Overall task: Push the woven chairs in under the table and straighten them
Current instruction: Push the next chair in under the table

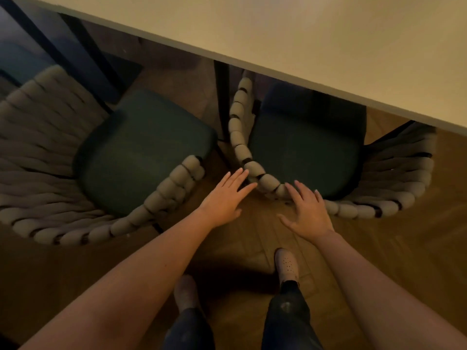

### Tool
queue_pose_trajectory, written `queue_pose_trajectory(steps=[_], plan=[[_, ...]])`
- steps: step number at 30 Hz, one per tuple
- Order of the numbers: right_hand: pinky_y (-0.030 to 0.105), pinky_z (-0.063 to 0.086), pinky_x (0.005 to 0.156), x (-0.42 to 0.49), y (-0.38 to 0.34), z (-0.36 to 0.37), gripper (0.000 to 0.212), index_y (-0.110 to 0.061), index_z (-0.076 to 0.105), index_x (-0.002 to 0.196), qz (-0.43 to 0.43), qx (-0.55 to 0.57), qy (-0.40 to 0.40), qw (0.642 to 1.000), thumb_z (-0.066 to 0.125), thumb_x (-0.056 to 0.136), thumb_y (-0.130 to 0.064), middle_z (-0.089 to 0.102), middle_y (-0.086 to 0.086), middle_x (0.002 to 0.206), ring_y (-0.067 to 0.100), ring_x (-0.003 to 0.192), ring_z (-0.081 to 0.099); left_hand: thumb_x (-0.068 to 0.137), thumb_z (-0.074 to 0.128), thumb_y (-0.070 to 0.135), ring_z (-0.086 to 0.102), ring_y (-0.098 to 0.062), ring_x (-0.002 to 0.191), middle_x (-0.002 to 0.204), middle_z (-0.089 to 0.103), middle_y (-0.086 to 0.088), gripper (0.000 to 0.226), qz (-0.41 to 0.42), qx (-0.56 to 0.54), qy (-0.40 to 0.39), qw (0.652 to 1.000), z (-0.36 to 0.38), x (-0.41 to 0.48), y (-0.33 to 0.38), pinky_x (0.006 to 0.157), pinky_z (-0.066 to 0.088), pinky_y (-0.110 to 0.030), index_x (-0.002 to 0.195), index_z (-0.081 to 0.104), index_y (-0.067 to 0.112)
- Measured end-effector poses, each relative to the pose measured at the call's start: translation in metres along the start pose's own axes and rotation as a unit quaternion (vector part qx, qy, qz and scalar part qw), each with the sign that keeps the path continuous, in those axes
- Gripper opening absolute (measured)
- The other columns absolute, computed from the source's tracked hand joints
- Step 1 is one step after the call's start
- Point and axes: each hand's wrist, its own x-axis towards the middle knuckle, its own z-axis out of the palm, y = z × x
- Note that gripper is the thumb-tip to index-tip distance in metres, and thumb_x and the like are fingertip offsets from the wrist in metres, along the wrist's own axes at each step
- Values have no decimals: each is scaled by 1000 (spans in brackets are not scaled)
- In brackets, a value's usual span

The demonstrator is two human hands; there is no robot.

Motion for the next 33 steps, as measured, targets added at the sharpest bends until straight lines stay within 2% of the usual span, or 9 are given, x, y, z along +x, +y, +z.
queue_pose_trajectory(steps=[4, 8, 12, 18, 21, 23, 27, 29, 33], plan=[[51, 11, 120, 1, -119, 23, 85, -25, 20, 153, -17, 18, 56, 998, 65, 84, -49, 17, 8, 160, 23, 149, 12, 92, 59, 41, -17, -23, 147, 161, -13, -8, 89, -41, -4, -19, 999, 14, -99, -80, 122, -1, -45, 155, -2, 27], [47, 7, 121, 10, -216, 42, 83, -28, 12, 154, -75, 67, 1, 995, 59, 89, -48, 9, 4, 162, 18, 149, 1, 84, 61, 58, -17, -23, 147, 161, -13, -8, 103, -80, -4, -41, 996, 27, -175, -160, 120, -10, -40, 153, -7, 26], [49, 7, 121, 23, -285, 51, 83, -27, 13, 155, -172, 80, -33, 981, 58, 89, -49, 9, 4, 162, 20, 150, 0, 76, 64, 66, -20, -23, 146, 161, -16, -7, 117, -141, 1, -105, 984, 37, -226, -218, 115, -15, -39, 151, -16, 24], [37, -11, 116, 45, -360, 62, 89, -18, 4, 155, -278, 7, -131, 951, 56, 90, -51, 2, 8, 163, 23, 149, -6, 73, 73, 59, -12, -27, 149, 163, -5, -6, 120, -207, 8, -235, 950, 41, -264, -267, 117, -8, -48, 154, -9, 26], [45, -6, 119, 52, -393, 72, 93, -17, 3, 155, -267, -19, -177, 947, 55, 89, -56, 11, 9, 162, 26, 149, 3, 73, 75, 54, -8, -28, 149, 163, 2, -6, 117, -202, 34, -277, 939, 43, -273, -290, 116, -6, -54, 155, -2, 25], [52, 3, 120, 54, -413, 79, 92, -18, 4, 155, -256, -31, -215, 942, 56, 89, -56, 24, 10, 158, 29, 146, 17, 74, 76, 51, -7, -29, 149, 162, 7, -6, 112, -189, 49, -310, 930, 43, -280, -309, 116, -5, -57, 156, 4, 23], [49, 37, 106, 58, -457, 91, 87, -22, 6, 154, -224, -31, -213, 951, 57, 90, -51, 49, 10, 137, 31, 123, 50, 84, 70, 36, 4, -29, 149, 160, 16, -8, 92, -131, 109, -333, 927, 44, -289, -348, 117, -2, -59, 155, 14, 23], [45, 43, 98, 58, -480, 95, 86, -22, 8, 154, -206, -22, -207, 956, 59, 90, -48, 50, 10, 135, 31, 118, 53, 86, 68, 33, 10, -29, 148, 159, 20, -8, 88, -100, 125, -325, 932, 43, -291, -364, 117, 0, -59, 155, 13, 23], [45, 44, 97, 59, -535, 113, 83, -23, 9, 154, -138, -5, -195, 971, 59, 90, -40, 49, 10, 137, 32, 120, 50, 89, 63, 29, 18, -25, 147, 156, 28, -3, 76, -40, 132, -279, 950, 38, -299, -413, 118, 1, -57, 152, 22, 26]])
